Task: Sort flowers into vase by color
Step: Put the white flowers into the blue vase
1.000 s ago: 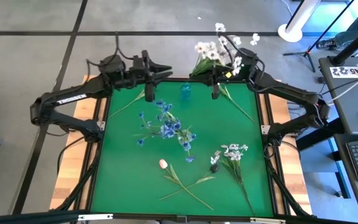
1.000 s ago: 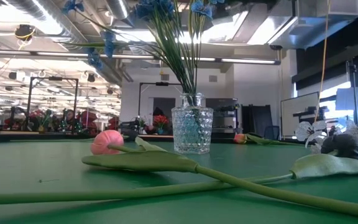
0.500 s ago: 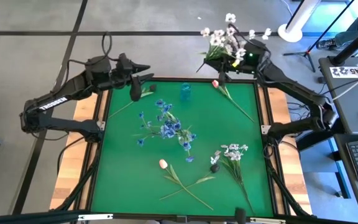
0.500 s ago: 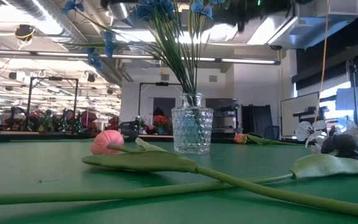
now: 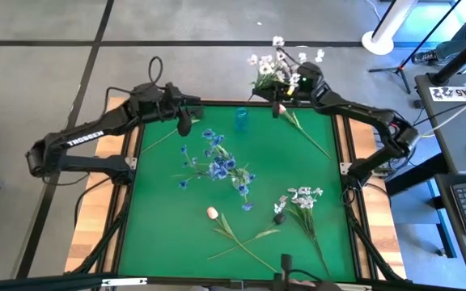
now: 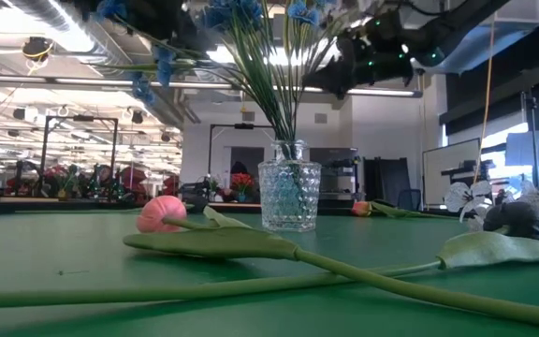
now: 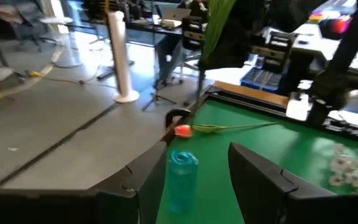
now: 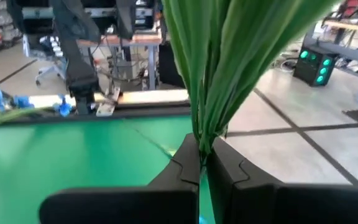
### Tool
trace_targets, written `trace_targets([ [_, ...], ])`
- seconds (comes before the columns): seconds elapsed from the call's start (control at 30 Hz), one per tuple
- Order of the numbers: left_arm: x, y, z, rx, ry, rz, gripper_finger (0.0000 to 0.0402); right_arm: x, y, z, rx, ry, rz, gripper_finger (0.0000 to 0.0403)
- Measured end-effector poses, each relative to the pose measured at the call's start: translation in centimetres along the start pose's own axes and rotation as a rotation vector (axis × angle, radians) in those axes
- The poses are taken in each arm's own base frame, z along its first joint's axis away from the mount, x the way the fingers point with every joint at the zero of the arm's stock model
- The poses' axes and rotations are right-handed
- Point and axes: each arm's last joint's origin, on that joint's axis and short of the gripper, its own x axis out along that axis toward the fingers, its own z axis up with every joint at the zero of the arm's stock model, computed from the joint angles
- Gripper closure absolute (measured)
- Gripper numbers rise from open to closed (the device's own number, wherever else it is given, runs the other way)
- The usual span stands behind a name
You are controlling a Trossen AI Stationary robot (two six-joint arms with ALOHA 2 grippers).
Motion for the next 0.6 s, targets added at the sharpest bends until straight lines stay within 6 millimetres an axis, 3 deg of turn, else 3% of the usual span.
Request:
trace_targets([
  [0.27, 0.7, 0.9, -2.9, -0.095, -0.053, -0.023, 0.0233, 0.8, -0.4, -1.3, -0.008, 0.033, 0.003, 0.0397],
  [0.6, 0.8, 1.1, -3.1, -0.113, -0.055, 0.019, 0.0233, 1.3, -0.7, -2.3, -0.012, 0.058, 0.019, 0.0397],
])
